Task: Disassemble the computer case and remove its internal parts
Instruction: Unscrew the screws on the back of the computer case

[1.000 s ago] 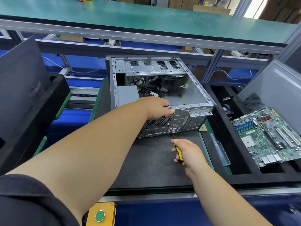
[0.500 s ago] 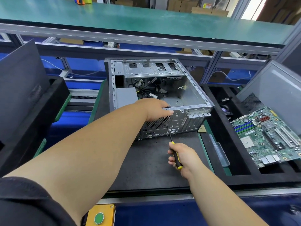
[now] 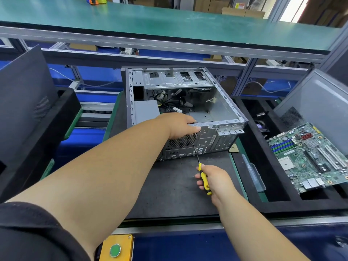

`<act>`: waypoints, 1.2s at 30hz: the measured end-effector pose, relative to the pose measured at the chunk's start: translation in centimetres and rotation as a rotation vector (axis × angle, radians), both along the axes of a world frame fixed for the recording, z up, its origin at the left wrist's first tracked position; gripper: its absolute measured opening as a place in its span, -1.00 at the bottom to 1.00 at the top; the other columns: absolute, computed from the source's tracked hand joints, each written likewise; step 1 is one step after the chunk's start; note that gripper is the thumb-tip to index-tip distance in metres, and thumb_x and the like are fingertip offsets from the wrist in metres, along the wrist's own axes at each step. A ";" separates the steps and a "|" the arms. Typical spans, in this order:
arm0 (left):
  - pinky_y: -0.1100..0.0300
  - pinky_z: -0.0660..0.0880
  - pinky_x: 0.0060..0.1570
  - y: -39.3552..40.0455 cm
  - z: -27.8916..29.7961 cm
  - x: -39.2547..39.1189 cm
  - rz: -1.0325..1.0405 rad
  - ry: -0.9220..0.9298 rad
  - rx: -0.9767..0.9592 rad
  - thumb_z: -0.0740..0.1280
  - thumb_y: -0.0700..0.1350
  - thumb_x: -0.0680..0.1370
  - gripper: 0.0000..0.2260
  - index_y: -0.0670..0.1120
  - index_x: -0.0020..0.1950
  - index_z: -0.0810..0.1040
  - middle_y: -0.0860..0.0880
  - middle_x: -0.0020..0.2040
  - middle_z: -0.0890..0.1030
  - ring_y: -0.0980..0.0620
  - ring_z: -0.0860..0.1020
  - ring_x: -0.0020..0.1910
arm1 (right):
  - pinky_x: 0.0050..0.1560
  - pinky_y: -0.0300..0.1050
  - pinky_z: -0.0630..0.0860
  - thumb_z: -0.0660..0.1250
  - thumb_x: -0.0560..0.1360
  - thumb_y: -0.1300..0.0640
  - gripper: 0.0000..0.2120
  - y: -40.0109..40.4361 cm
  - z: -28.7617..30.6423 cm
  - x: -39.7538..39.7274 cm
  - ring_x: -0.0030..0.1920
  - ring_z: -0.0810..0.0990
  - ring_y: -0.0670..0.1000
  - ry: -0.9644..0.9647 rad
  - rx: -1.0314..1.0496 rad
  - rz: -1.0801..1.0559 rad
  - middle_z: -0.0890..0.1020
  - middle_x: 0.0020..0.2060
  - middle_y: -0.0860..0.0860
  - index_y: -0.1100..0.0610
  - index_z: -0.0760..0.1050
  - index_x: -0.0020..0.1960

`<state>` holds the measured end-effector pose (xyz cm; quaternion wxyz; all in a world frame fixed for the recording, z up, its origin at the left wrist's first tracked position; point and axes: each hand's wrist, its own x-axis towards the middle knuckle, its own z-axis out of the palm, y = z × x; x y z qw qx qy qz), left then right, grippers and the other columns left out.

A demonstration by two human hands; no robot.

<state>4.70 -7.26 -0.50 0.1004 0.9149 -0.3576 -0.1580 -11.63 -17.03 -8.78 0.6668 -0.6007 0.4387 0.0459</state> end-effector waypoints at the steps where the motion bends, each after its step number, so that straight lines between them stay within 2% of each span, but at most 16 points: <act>1: 0.14 0.27 -0.02 0.0 0.0 0.0 0.002 0.001 -0.003 0.10 0.31 0.59 -0.55 0.18 0.41 0.40 0.05 0.33 0.51 -0.02 0.46 0.25 | -0.44 -0.20 0.42 0.23 0.64 0.12 -0.84 -0.1 -0.3 -0.1 -0.44 0.49 -0.01 -0.037 -0.018 -0.009 0.57 -0.31 0.08 0.16 0.52 -0.05; 3: 0.13 0.28 0.00 0.0 0.0 0.0 0.006 -0.001 -0.005 0.10 0.31 0.58 -0.55 0.19 0.41 0.39 0.06 0.35 0.50 -0.02 0.46 0.28 | -0.49 -0.23 0.44 0.30 0.61 0.13 -0.90 0.0 -0.8 -0.5 -0.49 0.53 -0.03 -0.107 -0.059 -0.011 0.56 -0.29 0.09 0.16 0.50 -0.02; 6: 0.13 0.28 -0.01 0.0 0.0 0.0 0.000 -0.007 0.007 0.09 0.31 0.59 -0.55 0.19 0.42 0.39 0.07 0.35 0.49 -0.01 0.46 0.27 | -0.52 -0.25 0.41 0.37 0.56 0.14 -0.92 0.2 -1.3 -0.7 -0.56 0.49 -0.09 -0.121 -0.144 0.021 0.56 -0.31 0.06 0.12 0.49 -0.03; 10: 0.13 0.28 -0.02 0.0 0.0 0.0 0.001 0.002 0.001 0.09 0.31 0.59 -0.55 0.18 0.42 0.39 0.04 0.34 0.50 -0.03 0.46 0.26 | -0.41 -0.17 0.41 0.40 0.51 0.09 -0.86 0.1 -1.6 -0.8 -0.55 0.48 -0.07 -0.093 -0.387 0.072 0.52 -0.37 -0.02 0.05 0.44 -0.09; 12: 0.14 0.27 0.00 0.0 0.0 0.0 0.002 0.005 -0.001 0.09 0.31 0.59 -0.54 0.17 0.43 0.38 0.04 0.36 0.49 -0.03 0.45 0.29 | -0.39 -0.16 0.40 0.39 0.52 0.04 -0.86 0.1 -1.4 -1.0 -0.51 0.49 -0.07 -0.080 -0.425 0.094 0.53 -0.34 -0.02 0.05 0.44 -0.06; 15: 0.13 0.28 0.02 0.0 0.0 0.1 0.002 -0.001 0.003 0.09 0.32 0.59 -0.54 0.19 0.43 0.37 0.06 0.38 0.47 -0.03 0.43 0.32 | -0.43 -0.22 0.35 0.30 0.58 -0.02 -0.82 0.2 -0.9 -1.0 -0.45 0.47 -0.08 -0.074 -0.288 0.104 0.58 -0.25 0.01 0.10 0.49 -0.01; 18: 0.13 0.28 0.01 0.0 0.0 0.1 -0.001 -0.001 -0.001 0.09 0.31 0.59 -0.54 0.18 0.43 0.38 0.06 0.36 0.48 -0.02 0.45 0.28 | -0.43 -0.22 0.30 0.20 0.63 0.08 -0.79 0.1 -0.2 -0.8 -0.46 0.43 -0.06 -0.041 -0.102 0.082 0.58 -0.33 0.02 0.15 0.55 -0.03; 20: 0.12 0.30 0.03 0.0 -0.1 0.1 -0.002 -0.002 -0.005 0.09 0.31 0.59 -0.54 0.18 0.43 0.38 0.06 0.37 0.48 -0.02 0.44 0.29 | -0.36 -0.16 0.33 0.18 0.65 0.10 -0.77 0.0 0.2 -0.6 -0.43 0.44 -0.04 -0.016 -0.021 0.076 0.57 -0.35 0.04 0.17 0.56 -0.05; 22: 0.11 0.31 0.06 0.0 -0.1 0.1 -0.005 -0.005 -0.003 0.09 0.31 0.59 -0.53 0.17 0.44 0.37 0.06 0.39 0.46 -0.02 0.43 0.32 | -0.38 -0.17 0.39 0.19 0.65 0.10 -0.77 0.0 0.2 -0.5 -0.44 0.47 -0.03 -0.026 -0.008 0.081 0.56 -0.32 0.06 0.17 0.55 -0.07; 27: 0.12 0.30 -0.01 0.0 -0.1 0.2 -0.008 -0.006 0.000 0.09 0.31 0.59 -0.54 0.17 0.42 0.39 0.06 0.33 0.50 -0.01 0.46 0.24 | -0.54 -0.30 0.32 0.25 0.62 0.07 -0.81 0.0 -0.9 -1.1 -0.56 0.44 -0.07 -0.138 -0.158 0.069 0.54 -0.29 0.04 0.13 0.56 -0.08; 30: 0.13 0.30 -0.05 0.0 -0.2 0.3 -0.006 -0.008 0.004 0.09 0.32 0.58 -0.55 0.18 0.40 0.41 0.06 0.26 0.54 0.02 0.46 0.12 | -0.46 -0.23 0.32 0.29 0.59 0.02 -0.81 0.2 -1.0 -1.4 -0.53 0.42 -0.03 -0.134 -0.258 0.090 0.55 -0.29 0.03 0.12 0.53 -0.11; 34: 0.14 0.27 -0.05 -0.1 -0.3 0.3 -0.001 -0.005 0.005 0.10 0.32 0.58 -0.53 0.18 0.41 0.39 0.06 0.30 0.52 0.02 0.46 0.15 | -0.39 -0.14 0.33 0.34 0.53 -0.05 -0.76 -0.2 -0.4 -1.3 -0.45 0.46 -0.02 -0.052 -0.673 0.231 0.49 -0.44 -0.08 0.05 0.39 -0.19; 36: 0.14 0.28 -0.06 -0.1 -0.3 0.3 -0.001 -0.006 0.004 0.10 0.32 0.57 -0.54 0.18 0.40 0.40 0.06 0.28 0.54 0.04 0.45 0.08 | -0.39 -0.13 0.31 0.34 0.52 -0.06 -0.76 -0.3 -0.1 -1.0 -0.42 0.46 -0.02 -0.033 -0.729 0.247 0.49 -0.46 -0.08 0.04 0.37 -0.20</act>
